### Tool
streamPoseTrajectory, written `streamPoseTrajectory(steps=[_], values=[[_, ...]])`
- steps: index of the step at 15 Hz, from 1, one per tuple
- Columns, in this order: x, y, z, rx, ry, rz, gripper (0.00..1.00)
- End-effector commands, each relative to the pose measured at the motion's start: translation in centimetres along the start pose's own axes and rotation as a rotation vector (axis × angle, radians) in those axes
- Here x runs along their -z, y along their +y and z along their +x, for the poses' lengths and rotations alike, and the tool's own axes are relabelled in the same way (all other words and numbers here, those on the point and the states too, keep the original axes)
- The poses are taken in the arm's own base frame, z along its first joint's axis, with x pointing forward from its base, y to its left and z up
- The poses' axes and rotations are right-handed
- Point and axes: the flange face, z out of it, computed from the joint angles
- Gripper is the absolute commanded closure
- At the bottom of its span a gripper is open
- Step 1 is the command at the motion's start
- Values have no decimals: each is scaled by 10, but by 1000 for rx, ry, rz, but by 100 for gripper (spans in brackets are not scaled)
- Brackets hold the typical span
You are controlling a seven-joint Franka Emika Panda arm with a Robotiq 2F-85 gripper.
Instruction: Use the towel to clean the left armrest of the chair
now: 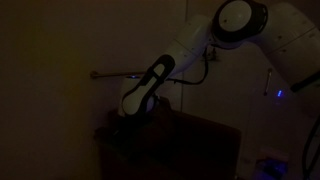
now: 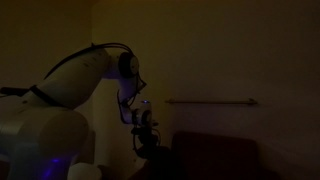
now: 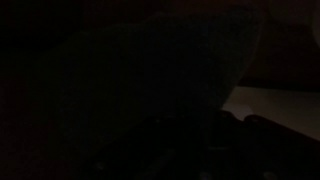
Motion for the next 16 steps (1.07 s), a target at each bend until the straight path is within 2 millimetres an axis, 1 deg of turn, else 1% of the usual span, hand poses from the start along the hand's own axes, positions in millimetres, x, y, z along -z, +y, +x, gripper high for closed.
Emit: streamPoseTrajectory(steps=[1, 3, 6, 8, 10, 11, 13, 16], values=[[-18, -11, -42, 4, -129, 95, 94], [-27, -9, -75, -55, -229, 128, 94], [-36, -2, -133, -173, -379, 169, 94], [-31, 1, -166, -251, -454, 188, 94], [-18, 1, -192, -311, -497, 194, 94], [-10, 0, -200, -331, -507, 196, 94], [9, -2, -208, -336, -517, 188, 94], [39, -3, -203, -294, -514, 165, 94]])
